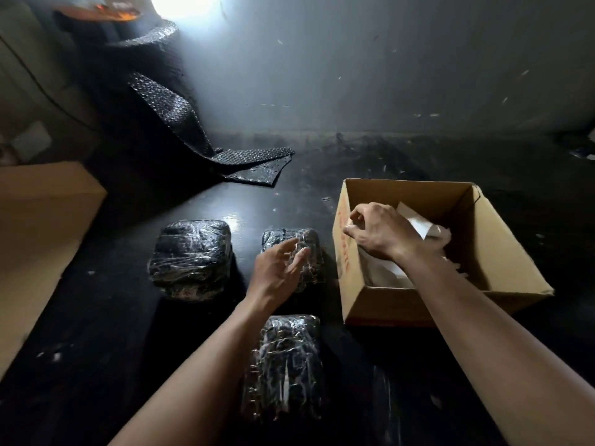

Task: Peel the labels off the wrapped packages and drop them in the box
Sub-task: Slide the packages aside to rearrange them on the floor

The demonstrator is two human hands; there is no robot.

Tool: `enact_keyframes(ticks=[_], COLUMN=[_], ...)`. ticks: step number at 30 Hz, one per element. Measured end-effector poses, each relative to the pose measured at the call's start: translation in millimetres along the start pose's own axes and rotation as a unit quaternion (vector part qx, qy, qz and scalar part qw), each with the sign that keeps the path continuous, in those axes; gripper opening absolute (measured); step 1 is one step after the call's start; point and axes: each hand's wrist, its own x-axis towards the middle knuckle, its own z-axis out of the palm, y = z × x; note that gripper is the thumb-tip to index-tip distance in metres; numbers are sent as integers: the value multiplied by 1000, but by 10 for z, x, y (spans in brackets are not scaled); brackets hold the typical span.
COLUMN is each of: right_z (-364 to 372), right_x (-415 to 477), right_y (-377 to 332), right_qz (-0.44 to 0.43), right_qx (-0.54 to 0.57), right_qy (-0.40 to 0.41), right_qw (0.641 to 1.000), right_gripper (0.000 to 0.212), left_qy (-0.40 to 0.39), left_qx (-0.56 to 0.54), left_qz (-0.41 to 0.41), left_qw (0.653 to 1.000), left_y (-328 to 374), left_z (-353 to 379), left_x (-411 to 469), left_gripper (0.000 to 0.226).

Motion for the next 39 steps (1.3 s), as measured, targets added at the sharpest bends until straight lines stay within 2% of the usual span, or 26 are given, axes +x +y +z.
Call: enact_keyframes(ticks=[4, 6, 9, 11, 14, 17, 20, 23, 25, 27, 28, 30, 33, 36, 39], right_z=[266, 446, 770, 1037, 1455, 1840, 2130, 2249, 2261, 2255, 2248, 2243, 2236, 2167, 2098], right_x=[60, 122, 207, 250, 295, 366, 429, 508, 564, 589, 574, 522, 347, 38, -340], right_y=[-562, -856, -1313, -1618, -2021, -2269, -2333, -2307, -2266, -2243, -2248, -2253, -2229, -2252, -2335], right_qz=[-3, -4, 2, 9, 38, 84, 119, 142, 162, 199, 210, 206, 191, 179, 155], right_qx=[9, 14, 32, 48, 82, 126, 184, 274, 355, 447, 479, 511, 499, 520, 508], right_qy=[-29, -50, -70, -90, -126, -158, -186, -160, -149, -158, -163, -156, -135, -130, -125], right_qw=[1000, 999, 997, 995, 988, 976, 958, 938, 908, 858, 837, 820, 834, 825, 838], right_gripper=[41, 41, 43, 52, 72, 90, 101, 107, 117, 129, 128, 120, 125, 113, 100], left_qy=[60, 89, 82, 51, -14, -61, -103, -120, -137, -143, -144, -143, -146, -149, -121], left_qx=[44, 67, 104, 166, 253, 317, 383, 396, 404, 407, 406, 403, 401, 395, 376], left_qz=[21, 19, 4, -21, -90, -124, -130, -139, -141, -141, -142, -142, -142, -147, -184], left_qw=[997, 994, 991, 985, 963, 938, 908, 900, 893, 891, 891, 893, 893, 895, 900], left_y=[-370, -650, -1256, -1711, -2283, -2672, -2907, -3003, -3027, -3032, -3033, -3043, -3055, -3068, -3094], left_z=[-576, -879, -1255, -1441, -1643, -1795, -1904, -1978, -1991, -1998, -2003, -2020, -2059, -2093, -2148], left_x=[-316, -479, -721, -874, -1053, -1138, -1144, -1079, -1042, -1016, -1006, -1002, -996, -982, -978], left_gripper=[24, 22, 24, 29, 55, 70, 75, 77, 77, 77, 77, 76, 74, 71, 69])
